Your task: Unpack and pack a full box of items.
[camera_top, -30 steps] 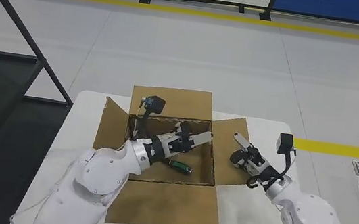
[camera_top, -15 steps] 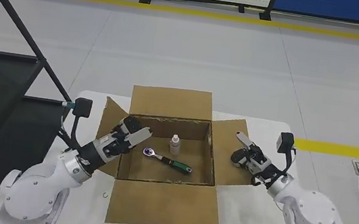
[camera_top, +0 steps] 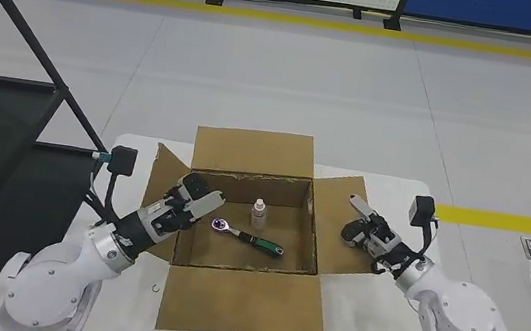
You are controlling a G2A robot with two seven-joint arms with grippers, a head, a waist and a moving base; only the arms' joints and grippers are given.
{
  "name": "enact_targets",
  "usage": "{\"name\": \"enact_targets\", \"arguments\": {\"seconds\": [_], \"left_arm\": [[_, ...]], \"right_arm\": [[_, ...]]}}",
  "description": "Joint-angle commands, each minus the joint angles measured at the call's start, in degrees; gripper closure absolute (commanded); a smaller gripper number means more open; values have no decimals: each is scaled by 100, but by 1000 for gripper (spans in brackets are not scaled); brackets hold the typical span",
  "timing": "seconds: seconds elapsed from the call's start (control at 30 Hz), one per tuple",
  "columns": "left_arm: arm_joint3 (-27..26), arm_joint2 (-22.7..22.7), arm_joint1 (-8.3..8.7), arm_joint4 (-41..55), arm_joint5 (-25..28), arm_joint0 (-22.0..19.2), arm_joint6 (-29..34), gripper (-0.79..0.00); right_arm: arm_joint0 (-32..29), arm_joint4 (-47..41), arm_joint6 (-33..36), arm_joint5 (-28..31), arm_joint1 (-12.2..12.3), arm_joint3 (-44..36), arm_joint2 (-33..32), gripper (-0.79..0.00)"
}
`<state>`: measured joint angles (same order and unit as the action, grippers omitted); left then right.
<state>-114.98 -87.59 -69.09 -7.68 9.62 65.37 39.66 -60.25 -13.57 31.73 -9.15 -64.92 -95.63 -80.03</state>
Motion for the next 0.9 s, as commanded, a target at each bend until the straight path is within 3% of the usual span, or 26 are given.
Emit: {"name": "enact_targets", "arguments": {"seconds": [0.0,0.53,0.87], "left_arm": [[0,0,0,0,0,0,0,-785],[-72,12,-1,95,61,52,-110,-785],[-188,-918,72,620,99,571,-511,-785]], "right_arm": [[0,0,0,0,0,0,0,-785],[-40,124,-139,29,-10,-7,82,-785],[-132,651,325,221,61,50,28,-785]]}}
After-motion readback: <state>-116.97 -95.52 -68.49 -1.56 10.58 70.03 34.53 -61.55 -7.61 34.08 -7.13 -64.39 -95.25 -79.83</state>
